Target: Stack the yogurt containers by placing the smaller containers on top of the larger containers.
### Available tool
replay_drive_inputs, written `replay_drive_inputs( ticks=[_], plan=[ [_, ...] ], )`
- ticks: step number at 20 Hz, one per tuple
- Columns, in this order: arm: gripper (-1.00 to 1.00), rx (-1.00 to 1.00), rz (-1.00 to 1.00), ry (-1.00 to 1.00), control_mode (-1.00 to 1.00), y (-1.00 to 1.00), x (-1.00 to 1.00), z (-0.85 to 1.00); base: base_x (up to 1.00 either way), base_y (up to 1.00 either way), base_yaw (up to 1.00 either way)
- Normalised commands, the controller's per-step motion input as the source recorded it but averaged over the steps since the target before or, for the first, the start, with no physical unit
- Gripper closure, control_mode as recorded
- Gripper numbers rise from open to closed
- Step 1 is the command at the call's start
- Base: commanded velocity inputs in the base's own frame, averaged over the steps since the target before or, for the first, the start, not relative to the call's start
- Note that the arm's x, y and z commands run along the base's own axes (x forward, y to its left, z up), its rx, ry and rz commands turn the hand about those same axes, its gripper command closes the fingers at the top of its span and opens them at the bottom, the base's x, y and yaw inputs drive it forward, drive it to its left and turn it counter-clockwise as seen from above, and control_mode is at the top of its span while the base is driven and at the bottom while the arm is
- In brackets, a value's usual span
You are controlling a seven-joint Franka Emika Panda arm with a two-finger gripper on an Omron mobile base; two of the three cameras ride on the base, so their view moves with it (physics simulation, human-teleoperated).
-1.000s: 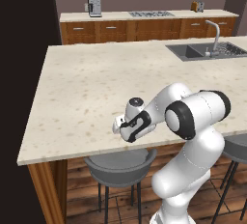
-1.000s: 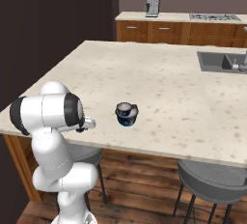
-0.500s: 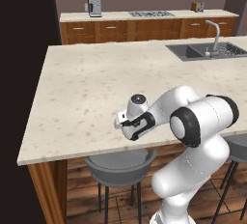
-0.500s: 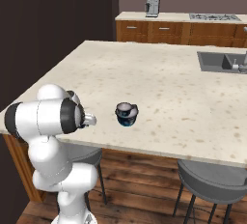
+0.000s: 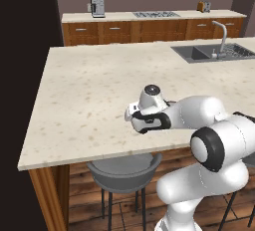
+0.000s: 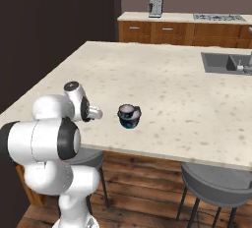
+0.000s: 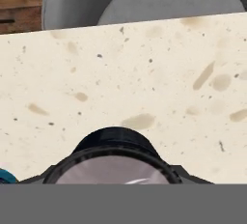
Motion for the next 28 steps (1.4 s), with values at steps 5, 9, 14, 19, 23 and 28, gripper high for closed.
replay_drive_inputs(
  ticks=[5,9,14,19,23,28],
  plan=[
    [1.00,0.00,-0.07,0.00,-1.00,-0.35,0.00,0.55,0.00,0.00,0.00],
    [1.00,0.00,-0.07,0.00,-1.00,-0.32,0.00,0.55,0.00,0.00,0.00],
    [1.00,0.01,-0.06,0.00,-1.00,-0.33,0.00,0.53,0.00,0.00,0.00],
    [1.00,0.02,-0.05,0.00,-1.00,-0.38,0.00,0.45,0.00,0.00,0.00],
    [1.00,0.01,-0.05,0.00,-1.00,-0.41,0.00,0.37,0.00,0.00,0.00],
    [1.00,0.00,-0.03,0.02,-1.00,-0.42,0.00,0.26,0.00,0.00,0.00]
  ],
)
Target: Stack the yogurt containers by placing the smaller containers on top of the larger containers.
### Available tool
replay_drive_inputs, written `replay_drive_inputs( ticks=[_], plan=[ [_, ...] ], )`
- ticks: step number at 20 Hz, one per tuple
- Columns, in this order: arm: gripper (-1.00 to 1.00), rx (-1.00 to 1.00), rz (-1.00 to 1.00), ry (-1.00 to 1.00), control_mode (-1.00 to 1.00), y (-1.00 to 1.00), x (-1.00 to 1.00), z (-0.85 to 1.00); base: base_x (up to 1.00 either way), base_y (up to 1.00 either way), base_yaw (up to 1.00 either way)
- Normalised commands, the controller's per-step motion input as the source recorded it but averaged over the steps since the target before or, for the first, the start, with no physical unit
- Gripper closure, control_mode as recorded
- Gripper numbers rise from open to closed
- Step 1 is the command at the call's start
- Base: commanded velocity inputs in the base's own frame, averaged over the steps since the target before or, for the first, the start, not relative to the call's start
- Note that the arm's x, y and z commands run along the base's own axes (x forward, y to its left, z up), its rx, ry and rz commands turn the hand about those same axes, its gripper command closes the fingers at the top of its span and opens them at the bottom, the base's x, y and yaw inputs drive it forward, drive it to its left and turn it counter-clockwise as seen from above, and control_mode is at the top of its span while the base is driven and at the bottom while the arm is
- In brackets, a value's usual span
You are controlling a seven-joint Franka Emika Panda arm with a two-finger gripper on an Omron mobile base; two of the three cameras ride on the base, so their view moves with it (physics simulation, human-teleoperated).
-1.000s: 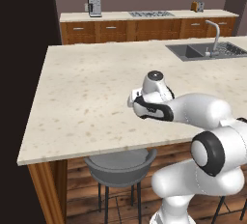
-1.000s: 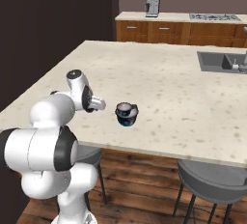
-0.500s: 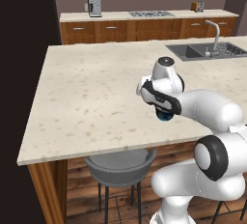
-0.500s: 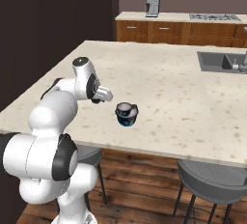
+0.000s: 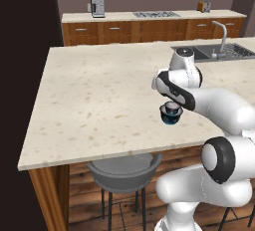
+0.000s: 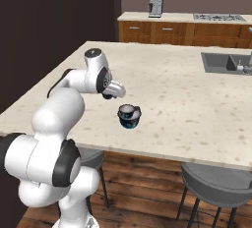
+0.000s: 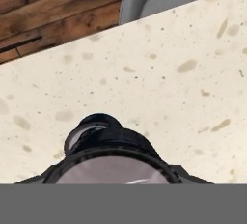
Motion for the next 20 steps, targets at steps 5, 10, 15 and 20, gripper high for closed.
replay_drive_inputs(
  ticks=[5,10,15,20],
  plan=[
    [1.00,0.00,0.00,0.07,-1.00,-0.44,-0.04,0.03,0.00,0.00,0.00],
    [1.00,0.00,0.00,0.06,-1.00,-0.19,-0.02,-0.02,0.00,0.00,0.00],
    [1.00,0.00,0.00,0.00,-1.00,0.00,0.05,-0.11,0.00,0.00,0.00],
    [1.00,0.01,0.03,0.00,-1.00,0.00,0.16,-0.24,0.00,0.00,0.00]
  ],
)
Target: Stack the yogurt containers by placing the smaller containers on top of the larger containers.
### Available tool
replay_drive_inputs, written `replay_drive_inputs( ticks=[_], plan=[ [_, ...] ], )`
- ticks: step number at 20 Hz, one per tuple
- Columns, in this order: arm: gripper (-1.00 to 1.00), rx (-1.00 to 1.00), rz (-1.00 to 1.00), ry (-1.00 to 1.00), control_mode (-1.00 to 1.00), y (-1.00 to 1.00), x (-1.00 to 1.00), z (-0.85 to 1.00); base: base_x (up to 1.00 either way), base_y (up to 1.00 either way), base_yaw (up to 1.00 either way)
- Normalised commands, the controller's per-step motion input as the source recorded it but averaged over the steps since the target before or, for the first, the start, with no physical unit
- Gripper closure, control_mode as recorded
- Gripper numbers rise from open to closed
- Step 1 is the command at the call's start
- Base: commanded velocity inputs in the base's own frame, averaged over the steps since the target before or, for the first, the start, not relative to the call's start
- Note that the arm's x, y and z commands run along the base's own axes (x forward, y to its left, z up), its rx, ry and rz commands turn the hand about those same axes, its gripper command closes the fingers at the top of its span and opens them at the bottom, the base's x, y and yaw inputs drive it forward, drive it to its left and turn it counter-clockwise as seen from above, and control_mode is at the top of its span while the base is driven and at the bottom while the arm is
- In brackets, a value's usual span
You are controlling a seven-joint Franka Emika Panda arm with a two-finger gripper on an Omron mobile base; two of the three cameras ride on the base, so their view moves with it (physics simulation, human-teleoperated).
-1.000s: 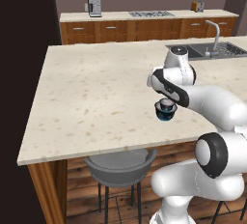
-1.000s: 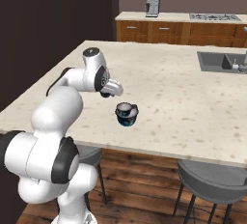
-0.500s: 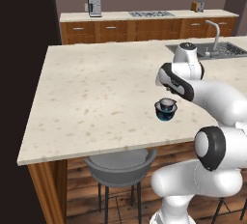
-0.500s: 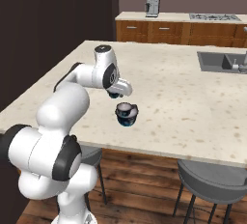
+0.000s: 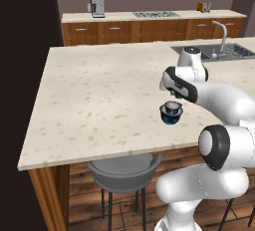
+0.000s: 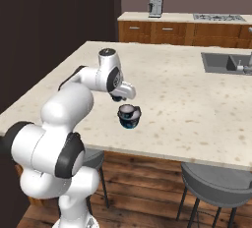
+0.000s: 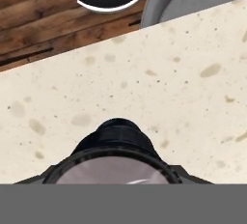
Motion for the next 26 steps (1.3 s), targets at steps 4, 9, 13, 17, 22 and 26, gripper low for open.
replay_drive_inputs(
  ticks=[4,9,13,17,22,26],
  plan=[
    [1.00,0.00,0.03,0.02,-1.00,-0.02,0.18,-0.29,0.00,0.00,0.00],
    [1.00,0.00,0.01,0.06,-1.00,-0.06,0.19,-0.22,0.00,0.00,0.00],
    [1.00,0.00,0.00,0.09,-1.00,-0.09,0.16,-0.23,0.00,0.00,0.00],
    [1.00,0.00,0.00,0.07,-1.00,-0.02,0.23,-0.17,0.00,0.00,0.00],
    [1.00,0.00,0.00,0.06,-1.00,0.00,0.35,-0.16,0.00,0.00,0.00],
    [1.00,0.00,0.00,0.06,-1.00,-0.03,0.17,-0.13,0.00,0.00,0.00]
  ],
)
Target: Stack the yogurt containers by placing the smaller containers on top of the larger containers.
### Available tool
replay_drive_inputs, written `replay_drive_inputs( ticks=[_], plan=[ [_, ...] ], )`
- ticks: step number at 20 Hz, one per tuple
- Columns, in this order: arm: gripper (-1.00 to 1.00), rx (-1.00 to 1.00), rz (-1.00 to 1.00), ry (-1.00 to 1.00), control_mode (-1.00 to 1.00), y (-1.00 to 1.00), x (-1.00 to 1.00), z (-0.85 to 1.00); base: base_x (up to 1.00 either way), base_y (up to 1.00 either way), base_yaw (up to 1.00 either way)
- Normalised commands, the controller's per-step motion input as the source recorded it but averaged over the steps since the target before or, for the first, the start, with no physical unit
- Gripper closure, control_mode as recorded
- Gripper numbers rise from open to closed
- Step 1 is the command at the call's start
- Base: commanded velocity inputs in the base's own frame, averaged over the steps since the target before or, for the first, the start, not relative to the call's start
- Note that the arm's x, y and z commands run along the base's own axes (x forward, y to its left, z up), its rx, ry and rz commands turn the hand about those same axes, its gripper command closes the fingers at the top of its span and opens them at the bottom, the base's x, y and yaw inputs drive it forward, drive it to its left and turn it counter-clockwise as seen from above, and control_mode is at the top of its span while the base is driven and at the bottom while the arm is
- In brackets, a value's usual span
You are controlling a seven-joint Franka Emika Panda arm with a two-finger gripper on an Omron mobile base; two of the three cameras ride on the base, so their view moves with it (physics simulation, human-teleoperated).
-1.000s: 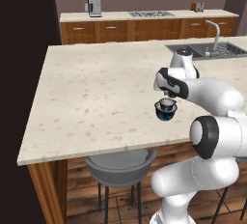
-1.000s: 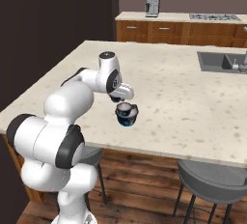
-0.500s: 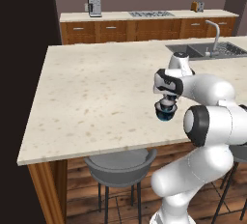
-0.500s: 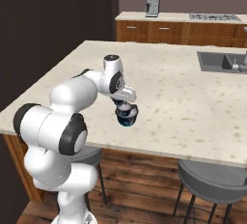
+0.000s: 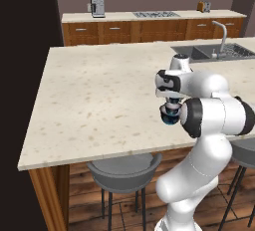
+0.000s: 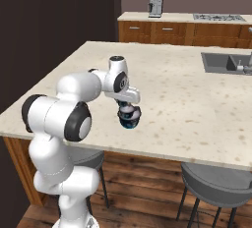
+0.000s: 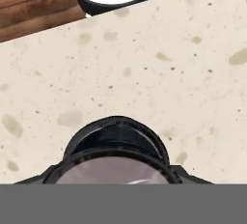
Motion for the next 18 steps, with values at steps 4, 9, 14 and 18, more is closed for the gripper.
replay_drive_inputs(
  ticks=[4,9,14,18],
  plan=[
    [1.00,0.00,0.00,0.05,-1.00,-0.06,0.09,-0.12,0.00,0.00,0.00],
    [1.00,0.00,0.00,0.04,-1.00,-0.01,0.07,-0.15,0.00,0.00,0.00],
    [1.00,0.00,0.00,0.02,-1.00,0.00,0.03,-0.15,0.00,0.00,0.00],
    [1.00,0.00,0.00,0.02,-1.00,0.00,0.04,-0.16,0.00,0.00,0.00]
  ],
)
